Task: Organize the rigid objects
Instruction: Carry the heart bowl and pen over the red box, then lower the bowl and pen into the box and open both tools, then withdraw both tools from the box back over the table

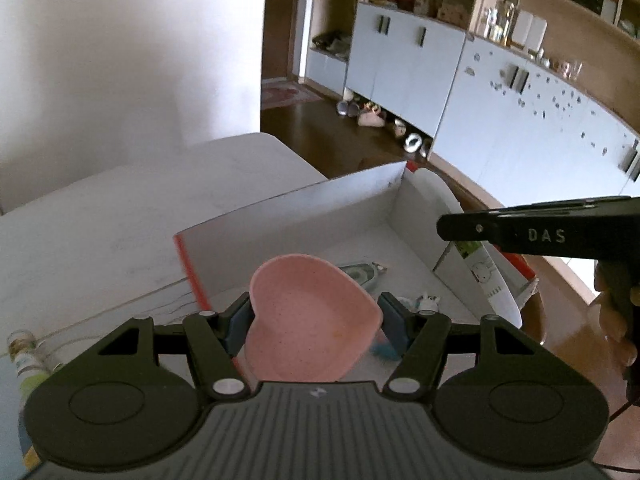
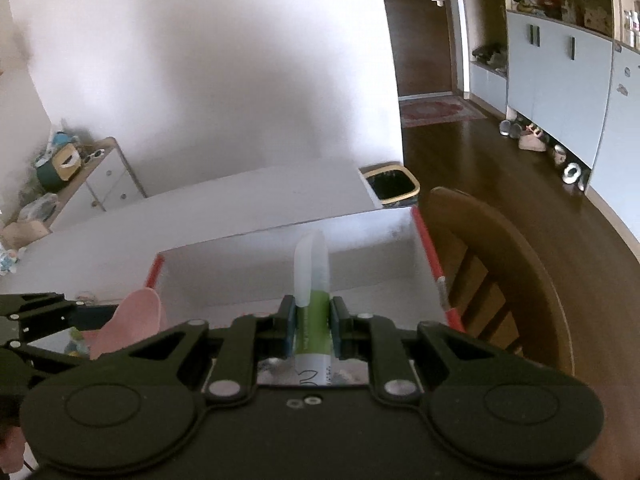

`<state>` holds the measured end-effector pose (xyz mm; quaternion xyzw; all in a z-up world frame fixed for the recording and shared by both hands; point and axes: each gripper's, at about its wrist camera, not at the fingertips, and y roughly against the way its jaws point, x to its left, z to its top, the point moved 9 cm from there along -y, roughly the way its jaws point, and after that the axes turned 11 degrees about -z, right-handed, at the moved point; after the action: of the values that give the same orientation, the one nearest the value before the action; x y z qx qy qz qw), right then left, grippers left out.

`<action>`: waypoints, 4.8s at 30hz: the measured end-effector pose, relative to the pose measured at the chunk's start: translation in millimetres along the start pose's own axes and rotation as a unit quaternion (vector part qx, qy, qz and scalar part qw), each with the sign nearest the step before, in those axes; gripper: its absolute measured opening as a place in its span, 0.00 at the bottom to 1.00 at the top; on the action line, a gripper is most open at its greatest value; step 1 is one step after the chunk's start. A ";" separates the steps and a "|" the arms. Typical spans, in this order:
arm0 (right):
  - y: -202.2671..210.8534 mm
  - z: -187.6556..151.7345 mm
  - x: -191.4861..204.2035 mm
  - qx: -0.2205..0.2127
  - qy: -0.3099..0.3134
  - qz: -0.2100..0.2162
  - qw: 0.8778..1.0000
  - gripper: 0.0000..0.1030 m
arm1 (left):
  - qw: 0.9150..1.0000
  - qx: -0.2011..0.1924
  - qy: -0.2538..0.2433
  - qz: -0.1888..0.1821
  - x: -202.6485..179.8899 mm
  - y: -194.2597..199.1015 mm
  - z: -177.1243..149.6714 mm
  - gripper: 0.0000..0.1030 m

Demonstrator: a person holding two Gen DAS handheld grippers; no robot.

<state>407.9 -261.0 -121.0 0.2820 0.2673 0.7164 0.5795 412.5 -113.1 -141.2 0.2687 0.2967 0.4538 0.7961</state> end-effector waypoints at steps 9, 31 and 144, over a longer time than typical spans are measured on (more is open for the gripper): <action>-36.8 -7.6 -8.2 0.028 0.030 -0.007 0.999 0.16 | 0.998 0.057 0.006 0.009 2.2 -58.0 11.5 0.65; -72.9 -46.9 12.4 0.090 0.094 -0.003 0.992 0.16 | 0.988 0.145 0.018 0.050 29.9 -136.3 7.5 0.65; -12.0 -89.6 297.3 0.031 0.030 -0.018 0.999 0.99 | 0.998 -0.039 0.040 0.006 227.8 136.1 -153.4 0.99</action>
<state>301.7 27.8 -164.1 0.2735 0.3114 0.7050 0.5755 319.9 172.6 -202.7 0.2209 0.3090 0.4801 0.7907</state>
